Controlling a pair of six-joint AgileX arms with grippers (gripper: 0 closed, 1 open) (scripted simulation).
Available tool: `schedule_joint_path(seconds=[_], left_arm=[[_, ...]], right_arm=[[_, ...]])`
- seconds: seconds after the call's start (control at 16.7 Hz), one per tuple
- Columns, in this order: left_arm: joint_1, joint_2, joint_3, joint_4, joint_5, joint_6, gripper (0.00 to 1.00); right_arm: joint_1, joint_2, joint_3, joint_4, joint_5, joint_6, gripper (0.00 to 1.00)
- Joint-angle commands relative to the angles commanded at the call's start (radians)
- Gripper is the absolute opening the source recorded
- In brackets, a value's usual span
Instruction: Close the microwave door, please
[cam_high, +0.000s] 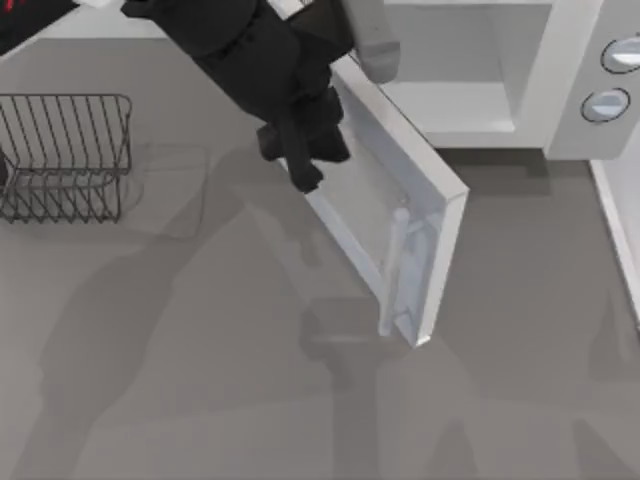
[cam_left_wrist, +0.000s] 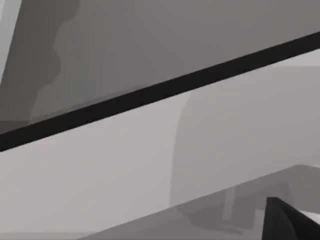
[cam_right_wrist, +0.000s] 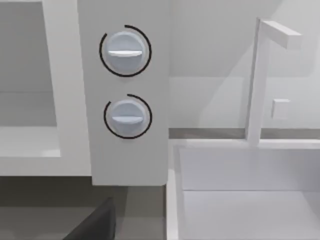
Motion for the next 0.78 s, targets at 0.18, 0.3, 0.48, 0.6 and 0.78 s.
schedule_joint_path(seconds=[0.18,0.3,0.48,0.6,0.78], left_arm=[[-0.003,0.002,0.002,0.001,-0.001,-0.003,0.00],[-0.001,0.000,0.002,0.000,0.000,-0.004,0.00],[-0.031,0.028,0.037,0.003,-0.011,-0.033,0.00],[-0.043,0.038,0.051,0.005,-0.016,-0.046,0.00],[-0.038,0.034,0.047,0.004,-0.014,-0.045,0.00]], right_arm=[[0.000,0.000,0.000,0.000,0.000,0.000,1.00],[0.000,0.000,0.000,0.000,0.000,0.000,1.00],[0.000,0.000,0.000,0.000,0.000,0.000,1.00],[0.000,0.000,0.000,0.000,0.000,0.000,1.00],[0.000,0.000,0.000,0.000,0.000,0.000,1.00]])
